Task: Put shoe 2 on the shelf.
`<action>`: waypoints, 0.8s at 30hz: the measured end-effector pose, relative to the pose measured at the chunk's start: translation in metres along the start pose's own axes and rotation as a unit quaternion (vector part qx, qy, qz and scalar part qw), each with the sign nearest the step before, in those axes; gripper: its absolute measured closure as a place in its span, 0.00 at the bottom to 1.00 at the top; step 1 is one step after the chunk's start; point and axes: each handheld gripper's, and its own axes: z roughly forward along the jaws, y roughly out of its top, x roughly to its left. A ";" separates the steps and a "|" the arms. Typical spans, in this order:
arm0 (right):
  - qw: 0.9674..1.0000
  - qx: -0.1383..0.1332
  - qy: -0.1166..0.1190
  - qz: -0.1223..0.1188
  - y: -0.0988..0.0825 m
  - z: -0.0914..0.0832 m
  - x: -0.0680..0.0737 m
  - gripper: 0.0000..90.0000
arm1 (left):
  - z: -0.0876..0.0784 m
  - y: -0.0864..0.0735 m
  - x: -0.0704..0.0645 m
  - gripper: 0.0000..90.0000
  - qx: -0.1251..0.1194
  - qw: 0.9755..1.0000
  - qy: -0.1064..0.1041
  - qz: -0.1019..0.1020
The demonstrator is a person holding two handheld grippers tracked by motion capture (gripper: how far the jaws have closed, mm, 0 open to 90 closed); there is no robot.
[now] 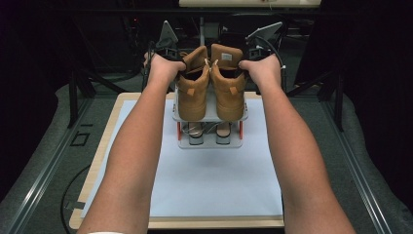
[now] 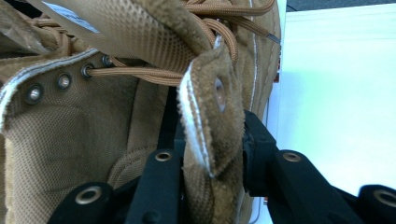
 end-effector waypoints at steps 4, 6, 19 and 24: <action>1.000 0.002 0.008 0.005 0.001 -0.001 -0.001 0.75 | -0.001 -0.002 0.001 0.72 -0.003 1.000 -0.006 -0.005; 1.000 -0.001 0.009 0.005 0.001 -0.003 -0.001 0.74 | -0.004 -0.002 0.002 0.68 -0.011 1.000 -0.010 -0.008; 1.000 -0.004 0.004 -0.005 0.001 -0.018 0.002 0.62 | -0.018 -0.003 0.002 0.59 -0.019 1.000 -0.010 -0.005; 1.000 -0.011 -0.004 -0.015 0.000 -0.025 0.004 0.62 | -0.026 -0.003 0.001 0.59 -0.023 1.000 -0.003 0.001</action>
